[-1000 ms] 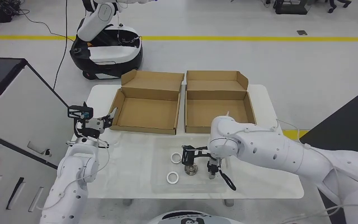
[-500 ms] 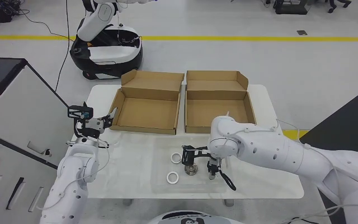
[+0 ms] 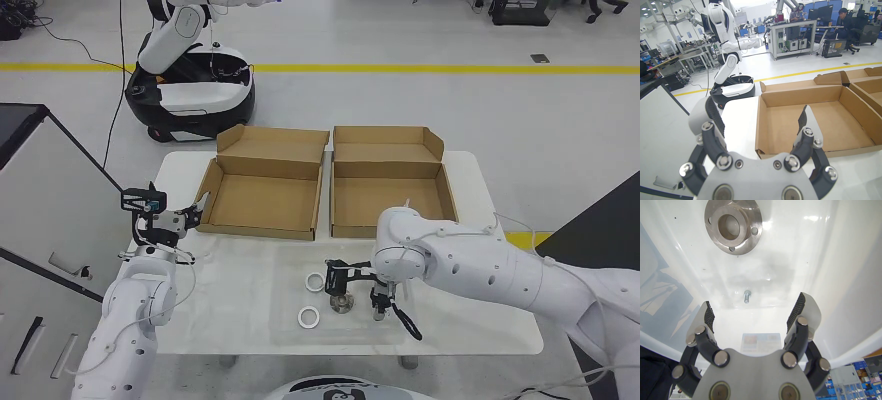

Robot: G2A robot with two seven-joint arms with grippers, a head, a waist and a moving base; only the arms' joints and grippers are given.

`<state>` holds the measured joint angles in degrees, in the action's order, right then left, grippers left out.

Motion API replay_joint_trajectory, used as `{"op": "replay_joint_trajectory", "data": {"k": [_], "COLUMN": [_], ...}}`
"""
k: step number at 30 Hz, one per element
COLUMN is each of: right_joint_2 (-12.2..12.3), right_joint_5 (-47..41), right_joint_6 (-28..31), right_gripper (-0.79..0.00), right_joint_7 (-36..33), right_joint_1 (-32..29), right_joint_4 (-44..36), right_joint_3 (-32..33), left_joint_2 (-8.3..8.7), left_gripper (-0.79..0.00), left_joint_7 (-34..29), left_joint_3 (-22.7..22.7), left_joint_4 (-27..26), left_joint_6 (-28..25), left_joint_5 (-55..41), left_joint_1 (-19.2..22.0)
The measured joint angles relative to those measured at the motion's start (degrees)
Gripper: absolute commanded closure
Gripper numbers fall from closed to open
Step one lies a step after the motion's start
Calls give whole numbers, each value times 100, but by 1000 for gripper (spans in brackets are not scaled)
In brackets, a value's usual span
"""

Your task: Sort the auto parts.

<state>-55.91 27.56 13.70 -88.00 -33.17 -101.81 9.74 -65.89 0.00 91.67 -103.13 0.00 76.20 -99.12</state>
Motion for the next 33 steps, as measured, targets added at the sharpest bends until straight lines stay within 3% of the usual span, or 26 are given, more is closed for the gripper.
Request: {"op": "replay_joint_trajectory", "data": {"k": [9, 10, 13, 17, 33], "right_joint_2": [-5, -11, -35, -61, 1], "right_joint_5": [152, 160, 174, 157, 371], "right_joint_6": [91, 106, 157, 262, 523], "right_gripper": [-785, -757, -517, -376, -326], "right_joint_7": [16, 1, -2, 12, 265], "right_joint_1": [-86, -89, -112, -162, -346], "right_joint_4": [28, 33, 67, 124, 227], "right_joint_3": [5, 4, 0, 8, 0], "left_joint_2": [0, 0, 0, 0, 0], "left_gripper": [-785, -785, -785, -785, -785], "left_joint_7": [0, 0, 0, 0, 0], "left_joint_3": [0, 0, 0, 0, 0], "left_joint_4": [0, 0, 0, 0, 0], "left_joint_6": [0, 0, 0, 0, 0], "left_joint_5": [0, 0, 0, 0, 0], "left_joint_1": [0, 0, 0, 0, 0]}}
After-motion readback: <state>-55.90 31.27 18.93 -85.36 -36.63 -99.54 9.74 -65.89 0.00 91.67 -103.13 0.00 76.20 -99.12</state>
